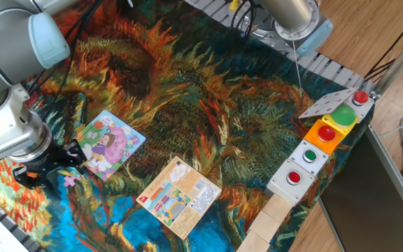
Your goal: Assemble one piece of a puzzle
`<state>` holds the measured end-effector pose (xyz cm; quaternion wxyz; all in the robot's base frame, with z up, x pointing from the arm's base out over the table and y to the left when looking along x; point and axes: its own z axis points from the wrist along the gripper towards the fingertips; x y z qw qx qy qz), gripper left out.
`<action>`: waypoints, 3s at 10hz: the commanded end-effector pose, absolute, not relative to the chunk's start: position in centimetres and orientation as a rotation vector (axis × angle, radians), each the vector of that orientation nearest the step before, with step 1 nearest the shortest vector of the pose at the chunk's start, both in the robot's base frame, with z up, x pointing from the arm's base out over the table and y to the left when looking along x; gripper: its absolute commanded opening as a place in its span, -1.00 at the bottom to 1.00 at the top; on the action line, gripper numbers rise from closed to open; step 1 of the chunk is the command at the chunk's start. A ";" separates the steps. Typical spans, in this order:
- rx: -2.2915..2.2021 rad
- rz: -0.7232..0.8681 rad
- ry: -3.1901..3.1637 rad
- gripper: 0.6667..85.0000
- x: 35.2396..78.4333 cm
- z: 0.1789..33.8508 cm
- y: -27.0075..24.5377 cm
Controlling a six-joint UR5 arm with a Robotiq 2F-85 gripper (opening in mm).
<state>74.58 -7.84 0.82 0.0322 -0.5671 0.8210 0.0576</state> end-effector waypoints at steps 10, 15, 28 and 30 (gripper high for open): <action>-1.815 0.124 2.500 0.34 74.1 -0.1 -8.3; -1.828 0.130 2.493 0.30 74.0 -0.1 -8.1; -1.853 0.118 2.457 0.19 74.4 -0.2 -7.8; -1.856 0.118 2.454 0.18 74.4 -0.1 -7.9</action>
